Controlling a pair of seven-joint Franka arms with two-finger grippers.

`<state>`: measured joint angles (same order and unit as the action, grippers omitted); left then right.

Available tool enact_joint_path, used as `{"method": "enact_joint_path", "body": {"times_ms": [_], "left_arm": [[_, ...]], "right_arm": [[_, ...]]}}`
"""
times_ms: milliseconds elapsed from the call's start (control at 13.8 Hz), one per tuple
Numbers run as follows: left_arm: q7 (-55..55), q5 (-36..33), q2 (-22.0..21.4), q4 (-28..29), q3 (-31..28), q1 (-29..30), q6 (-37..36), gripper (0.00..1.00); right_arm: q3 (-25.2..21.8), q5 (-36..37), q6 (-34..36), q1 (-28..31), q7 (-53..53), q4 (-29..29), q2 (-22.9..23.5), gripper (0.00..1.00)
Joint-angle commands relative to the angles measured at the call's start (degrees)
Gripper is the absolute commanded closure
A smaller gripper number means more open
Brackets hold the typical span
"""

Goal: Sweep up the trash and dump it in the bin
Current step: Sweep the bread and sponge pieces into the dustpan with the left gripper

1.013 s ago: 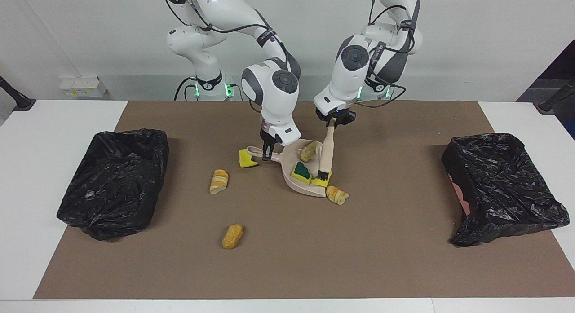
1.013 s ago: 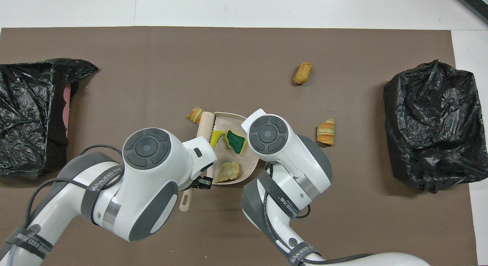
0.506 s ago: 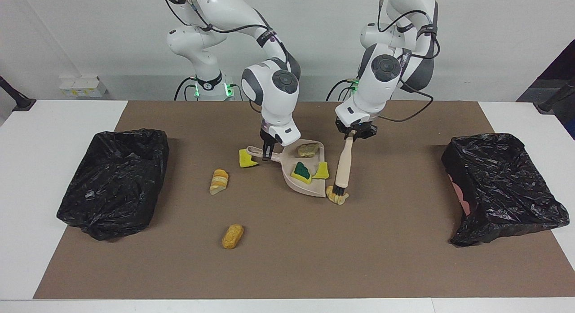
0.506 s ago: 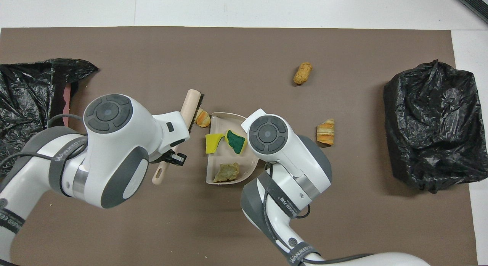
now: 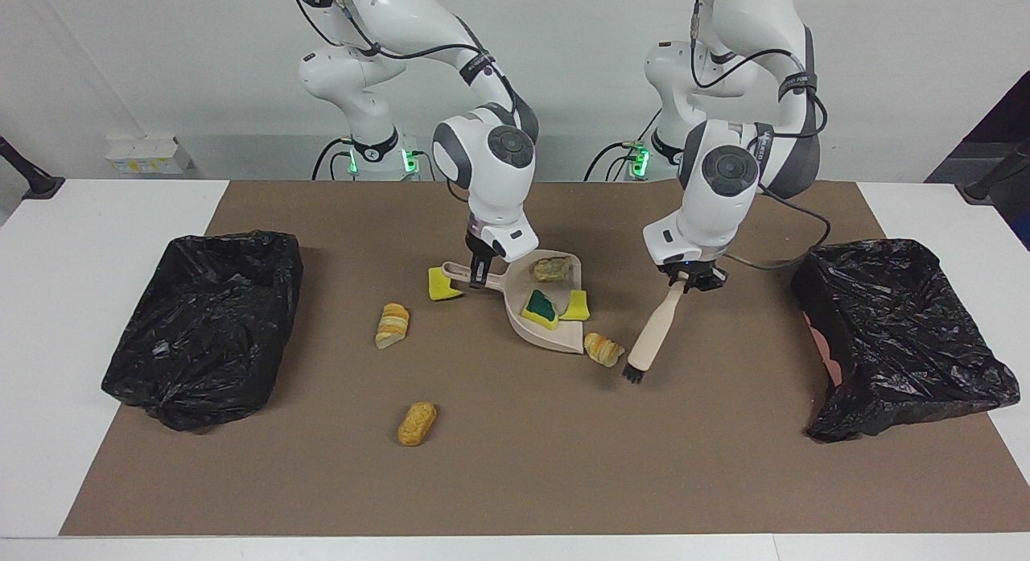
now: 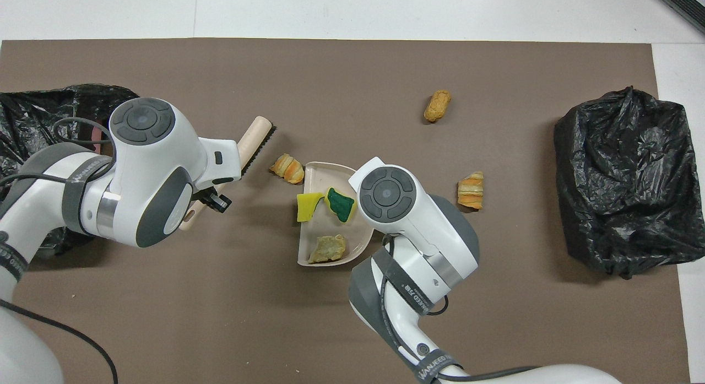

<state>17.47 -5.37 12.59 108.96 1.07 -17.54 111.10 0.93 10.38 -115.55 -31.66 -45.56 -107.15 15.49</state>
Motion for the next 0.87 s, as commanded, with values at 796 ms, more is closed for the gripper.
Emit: {"method": "enact_joint_path", "body": {"times_ms": [796], "left_arm": [[1.2, 9.2, -7.8, 10.5, 6.2, -4.2, -8.9, 1.00]], "right_arm": [[0.4, 1.1, -0.6, 0.1, 2.4, -0.5, 0.2, 1.00]]}}
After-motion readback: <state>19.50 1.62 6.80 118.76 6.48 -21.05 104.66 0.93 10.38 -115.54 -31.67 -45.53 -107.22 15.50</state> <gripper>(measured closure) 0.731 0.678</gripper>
